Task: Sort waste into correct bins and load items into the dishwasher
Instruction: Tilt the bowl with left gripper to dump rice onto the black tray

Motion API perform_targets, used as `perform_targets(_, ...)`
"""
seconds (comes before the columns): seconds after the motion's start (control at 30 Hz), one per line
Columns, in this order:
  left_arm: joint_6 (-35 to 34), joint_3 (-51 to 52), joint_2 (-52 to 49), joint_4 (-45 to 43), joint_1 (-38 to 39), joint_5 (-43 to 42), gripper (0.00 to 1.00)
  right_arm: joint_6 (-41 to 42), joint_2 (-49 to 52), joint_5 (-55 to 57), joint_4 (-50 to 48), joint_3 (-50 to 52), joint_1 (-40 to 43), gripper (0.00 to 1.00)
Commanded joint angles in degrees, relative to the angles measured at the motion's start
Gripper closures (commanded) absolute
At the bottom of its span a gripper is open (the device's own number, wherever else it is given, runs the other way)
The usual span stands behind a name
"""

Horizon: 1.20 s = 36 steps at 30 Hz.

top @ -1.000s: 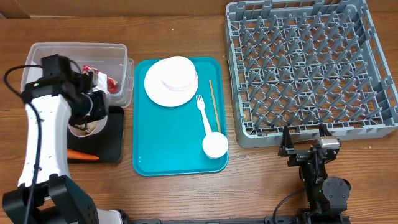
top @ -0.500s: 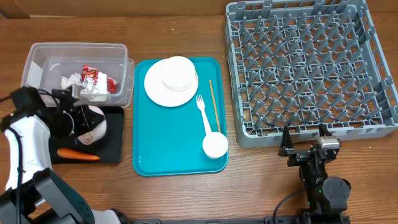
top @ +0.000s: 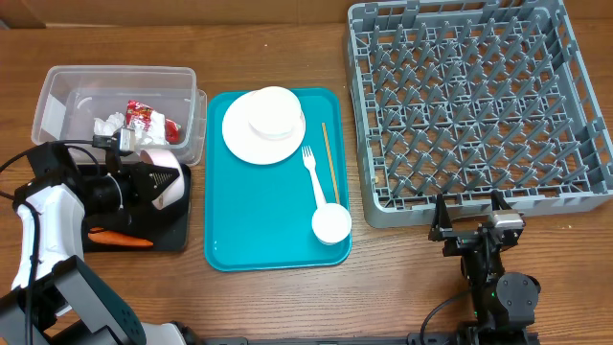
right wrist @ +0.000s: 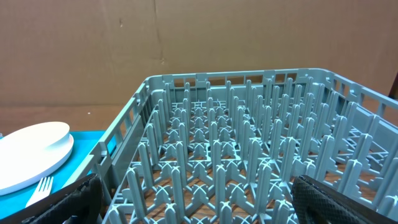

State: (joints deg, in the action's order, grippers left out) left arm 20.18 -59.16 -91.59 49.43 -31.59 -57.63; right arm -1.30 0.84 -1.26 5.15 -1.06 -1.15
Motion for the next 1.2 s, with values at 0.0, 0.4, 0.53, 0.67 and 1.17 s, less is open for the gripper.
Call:
perform_targets(0.0, 3.1, 0.2, 1.6, 0.2, -1.0, -10.2, 0.96, 0.0, -0.7, -0.1, -0.4, 0.6, 0.3, 0.00)
perform_targets(0.4, 9.4, 0.2, 1.6, 2.8, -6.4, -12.5, 0.96, 0.0, -0.7, -0.1, -0.4, 0.6, 0.3, 0.00)
perform_targets(0.53, 9.4, 0.3, 1.6, 2.9, -7.3, -12.5, 0.96, 0.0, -0.7, -0.1, -0.4, 0.6, 0.3, 0.00)
perform_targets(0.67, 9.5, 0.3, 1.6, 3.2, -7.5, -12.5, 0.96, 0.0, -0.7, -0.1, -0.4, 0.6, 0.3, 0.00)
perform_targets(1.17, 9.7, 0.3, 1.6, 6.5, -7.5, -18.9, 0.96, 0.0, -0.7, -0.1, -0.4, 0.6, 0.3, 0.00)
